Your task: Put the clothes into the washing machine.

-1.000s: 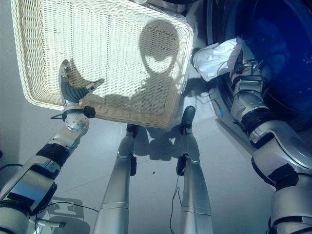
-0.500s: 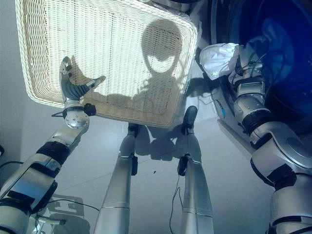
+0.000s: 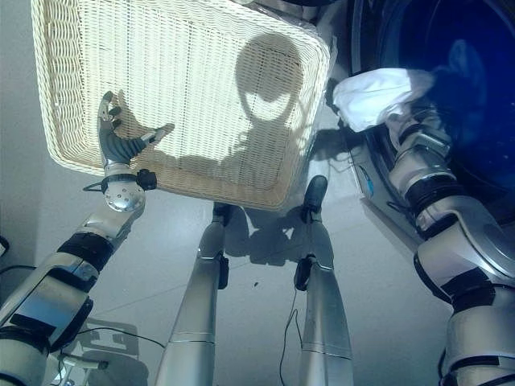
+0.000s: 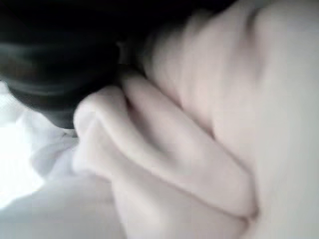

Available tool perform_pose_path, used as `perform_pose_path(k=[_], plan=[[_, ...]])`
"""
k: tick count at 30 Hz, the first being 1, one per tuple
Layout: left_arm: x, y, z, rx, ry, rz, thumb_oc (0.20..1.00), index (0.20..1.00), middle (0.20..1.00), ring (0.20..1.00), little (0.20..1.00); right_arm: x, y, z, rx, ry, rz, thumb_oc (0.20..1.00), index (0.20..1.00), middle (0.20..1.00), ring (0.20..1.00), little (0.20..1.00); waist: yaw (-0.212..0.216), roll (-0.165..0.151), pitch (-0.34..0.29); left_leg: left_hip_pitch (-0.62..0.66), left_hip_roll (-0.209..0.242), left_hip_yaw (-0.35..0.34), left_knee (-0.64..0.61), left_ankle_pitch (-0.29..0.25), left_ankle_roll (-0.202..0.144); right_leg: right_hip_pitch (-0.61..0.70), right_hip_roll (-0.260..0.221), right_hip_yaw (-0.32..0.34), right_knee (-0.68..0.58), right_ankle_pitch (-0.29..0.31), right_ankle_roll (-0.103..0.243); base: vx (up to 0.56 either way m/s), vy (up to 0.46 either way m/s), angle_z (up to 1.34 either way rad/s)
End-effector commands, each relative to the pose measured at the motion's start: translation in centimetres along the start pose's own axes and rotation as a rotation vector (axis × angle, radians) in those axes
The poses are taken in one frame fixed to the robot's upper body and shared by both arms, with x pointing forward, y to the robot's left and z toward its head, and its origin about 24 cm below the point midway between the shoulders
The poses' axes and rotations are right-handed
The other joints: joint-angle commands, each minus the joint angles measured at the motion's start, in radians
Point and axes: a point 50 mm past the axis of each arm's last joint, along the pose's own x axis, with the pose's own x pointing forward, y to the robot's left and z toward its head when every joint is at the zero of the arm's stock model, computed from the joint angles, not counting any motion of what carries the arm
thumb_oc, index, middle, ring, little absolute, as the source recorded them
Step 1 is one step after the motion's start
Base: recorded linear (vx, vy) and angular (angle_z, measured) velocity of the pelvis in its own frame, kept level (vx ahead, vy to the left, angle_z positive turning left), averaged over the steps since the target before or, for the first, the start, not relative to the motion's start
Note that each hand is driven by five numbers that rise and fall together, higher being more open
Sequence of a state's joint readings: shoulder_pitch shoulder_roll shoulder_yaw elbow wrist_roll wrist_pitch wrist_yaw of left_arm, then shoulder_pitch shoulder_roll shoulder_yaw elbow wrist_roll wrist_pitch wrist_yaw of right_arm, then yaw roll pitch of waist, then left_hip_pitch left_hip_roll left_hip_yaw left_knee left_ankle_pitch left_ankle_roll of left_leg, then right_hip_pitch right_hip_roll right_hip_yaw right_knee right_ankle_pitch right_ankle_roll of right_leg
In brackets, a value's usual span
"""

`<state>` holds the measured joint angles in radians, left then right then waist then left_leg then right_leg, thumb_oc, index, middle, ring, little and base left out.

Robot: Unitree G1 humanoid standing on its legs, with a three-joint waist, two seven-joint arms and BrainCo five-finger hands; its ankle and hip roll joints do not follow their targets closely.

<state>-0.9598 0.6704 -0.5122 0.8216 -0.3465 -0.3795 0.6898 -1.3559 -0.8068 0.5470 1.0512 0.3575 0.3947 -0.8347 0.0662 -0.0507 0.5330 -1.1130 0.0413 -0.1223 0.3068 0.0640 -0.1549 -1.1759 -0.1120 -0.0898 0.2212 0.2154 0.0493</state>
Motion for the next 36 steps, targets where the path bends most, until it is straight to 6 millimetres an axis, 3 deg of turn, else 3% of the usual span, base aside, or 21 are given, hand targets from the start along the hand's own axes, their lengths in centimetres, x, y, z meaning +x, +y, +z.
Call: perform_pose_path(k=[1,3,8,13,17,18,19,20,27,32,36], plan=[[-0.9,1.0,-0.8,-0.051,0.01,0.055,1.0,1.0,1.0,1.0,1.0,3.7,-6.1,-3.4,0.22,0.2,-0.313,0.2,0.2,0.2,0.2,0.2,-0.029,0.049,-0.013,0.04,-0.118,0.038,-0.085,0.035,0.111,0.052,0.112,-0.081,0.064,-0.066,0.074,0.0,0.0,0.0],[-1.4,1.8,-1.6,-0.044,0.025,0.07,1.0,1.0,1.0,1.0,1.0,4.5,-7.9,-4.7,0.433,0.281,-0.393,0.2,0.2,0.2,0.2,0.2,-0.037,0.039,-0.013,0.053,-0.114,0.037,-0.084,0.026,0.111,0.065,0.116,-0.078,0.062,-0.063,0.078,0.0,0.009,-0.02],[-1.0,2.6,-1.7,-0.037,0.041,0.073,1.0,1.0,1.0,1.0,1.0,5.4,-10.3,-5.8,0.651,0.321,-0.483,0.2,0.2,0.2,0.2,0.2,-0.046,0.021,-0.013,0.073,-0.11,0.03,-0.089,0.022,0.111,0.08,0.123,-0.069,0.062,-0.064,0.079,0.0,0.003,-0.01],[-0.7,2.8,-1.8,-0.026,0.041,0.062,1.0,1.0,1.0,1.0,1.0,5.6,-12.0,-6.0,0.788,0.33,-0.611,0.2,0.2,0.2,0.2,0.2,-0.044,0.019,-0.013,0.087,-0.108,0.022,-0.102,0.022,0.109,0.095,0.123,-0.067,0.053,-0.067,0.08,0.0,0.0,0.0],[-0.7,2.9,-2.0,-0.027,0.047,0.064,1.0,1.0,1.0,1.0,1.0,5.7,-12.4,-5.6,0.788,0.298,-0.637,0.2,0.2,0.2,0.2,0.2,-0.047,0.021,-0.013,0.091,-0.108,0.022,-0.106,0.022,0.108,0.098,0.123,-0.065,0.048,-0.067,0.08,0.0,0.0,0.0],[-0.8,3.0,-2.1,-0.027,0.051,0.065,1.0,1.0,1.0,1.0,1.0,5.6,-12.5,-5.3,0.788,0.285,-0.647,0.344,0.344,0.344,0.344,0.344,-0.047,0.021,-0.013,0.093,-0.109,0.022,-0.107,0.022,0.108,0.1,0.124,-0.064,0.046,-0.068,0.08,0.0,0.0,0.0],[-1.1,3.1,-2.4,-0.03,0.061,0.065,1.0,1.0,1.0,1.0,1.0,5.7,-11.5,-4.9,0.775,0.296,-0.533,1.0,1.0,1.0,1.0,1.0,-0.049,0.022,-0.013,0.099,-0.106,0.027,-0.109,0.021,0.106,0.107,0.126,-0.061,0.042,-0.069,0.079,0.0,0.0,0.0],[-0.9,3.1,-2.3,-0.032,0.061,0.059,1.0,1.0,1.0,1.0,1.0,5.7,-10.3,-4.8,0.649,0.289,-0.403,1.0,1.0,1.0,1.0,1.0,-0.046,0.021,-0.013,0.104,-0.109,0.028,-0.114,0.022,0.107,0.111,0.125,-0.061,0.036,-0.069,0.076,0.0,0.0,0.0],[0.0,2.7,-1.3,-0.031,0.038,0.028,1.0,1.0,1.0,1.0,1.0,5.2,-7.7,-3.3,0.446,0.185,-0.19,1.0,1.0,1.0,1.0,1.0,-0.035,0.021,-0.013,0.098,-0.113,0.026,-0.112,0.027,0.108,0.111,0.119,-0.071,0.034,-0.07,0.073,0.0,0.0,0.0],[-0.1,2.3,-1.1,-0.03,0.024,0.012,1.0,1.0,1.0,1.0,1.0,4.5,-7.9,-0.5,-0.019,-0.041,-0.326,1.0,1.0,1.0,1.0,1.0,-0.026,0.03,-0.013,0.089,-0.115,0.031,-0.11,0.033,0.112,0.103,0.113,-0.078,0.04,-0.07,0.073,0.0,0.0,0.0],[0.4,2.0,-0.5,-0.041,0.016,0.01,1.0,1.0,1.0,1.0,1.0,4.2,-8.1,1.4,-0.175,-0.099,-0.377,1.0,1.0,1.0,1.0,1.0,-0.022,0.043,-0.013,0.079,-0.116,0.035,-0.113,0.036,0.114,0.091,0.109,-0.082,0.043,-0.074,0.073,0.0,0.0,0.0]])
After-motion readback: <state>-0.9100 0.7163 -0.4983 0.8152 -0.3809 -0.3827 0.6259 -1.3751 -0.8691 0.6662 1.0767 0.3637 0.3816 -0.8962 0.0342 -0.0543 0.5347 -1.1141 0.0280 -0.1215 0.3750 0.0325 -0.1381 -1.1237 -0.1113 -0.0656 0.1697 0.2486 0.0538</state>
